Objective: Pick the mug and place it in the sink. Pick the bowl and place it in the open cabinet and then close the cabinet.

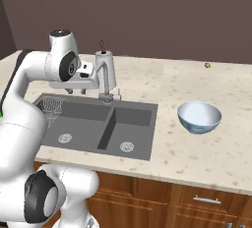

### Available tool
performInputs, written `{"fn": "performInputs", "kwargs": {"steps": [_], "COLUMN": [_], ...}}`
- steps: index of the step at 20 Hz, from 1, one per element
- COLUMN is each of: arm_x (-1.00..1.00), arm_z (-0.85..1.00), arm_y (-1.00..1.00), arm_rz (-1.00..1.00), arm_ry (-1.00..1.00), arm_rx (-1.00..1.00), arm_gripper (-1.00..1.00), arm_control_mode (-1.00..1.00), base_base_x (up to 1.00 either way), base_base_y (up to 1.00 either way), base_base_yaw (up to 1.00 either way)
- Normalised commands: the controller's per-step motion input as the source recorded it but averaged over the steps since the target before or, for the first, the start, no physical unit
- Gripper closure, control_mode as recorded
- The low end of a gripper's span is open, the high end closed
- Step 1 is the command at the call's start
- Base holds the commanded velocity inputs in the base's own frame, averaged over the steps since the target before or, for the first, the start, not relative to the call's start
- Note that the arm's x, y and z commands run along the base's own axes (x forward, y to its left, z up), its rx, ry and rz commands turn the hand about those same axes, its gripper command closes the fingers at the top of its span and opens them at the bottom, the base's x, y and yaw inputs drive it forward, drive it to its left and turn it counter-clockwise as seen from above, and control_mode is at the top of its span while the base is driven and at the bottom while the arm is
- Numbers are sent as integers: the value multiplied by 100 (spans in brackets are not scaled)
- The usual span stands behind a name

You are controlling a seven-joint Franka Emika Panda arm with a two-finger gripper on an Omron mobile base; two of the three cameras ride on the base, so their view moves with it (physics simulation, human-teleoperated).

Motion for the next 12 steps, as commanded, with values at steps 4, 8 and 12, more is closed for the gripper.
{"fn": "performInputs", "kwargs": {"steps": [4, 8, 12], "arm_x": [-6, -39, -43], "arm_z": [-1, -7, -15], "arm_y": [40, 68, 79], "arm_rz": [1, 0, 0], "arm_ry": [0, 0, 0], "arm_rx": [-2, -3, -2], "arm_gripper": [-100, -100, -100], "arm_control_mode": [-100, -100, -100], "base_base_x": [0, 0, 0], "base_base_y": [0, 0, 0], "base_base_yaw": [0, 0, 0]}}
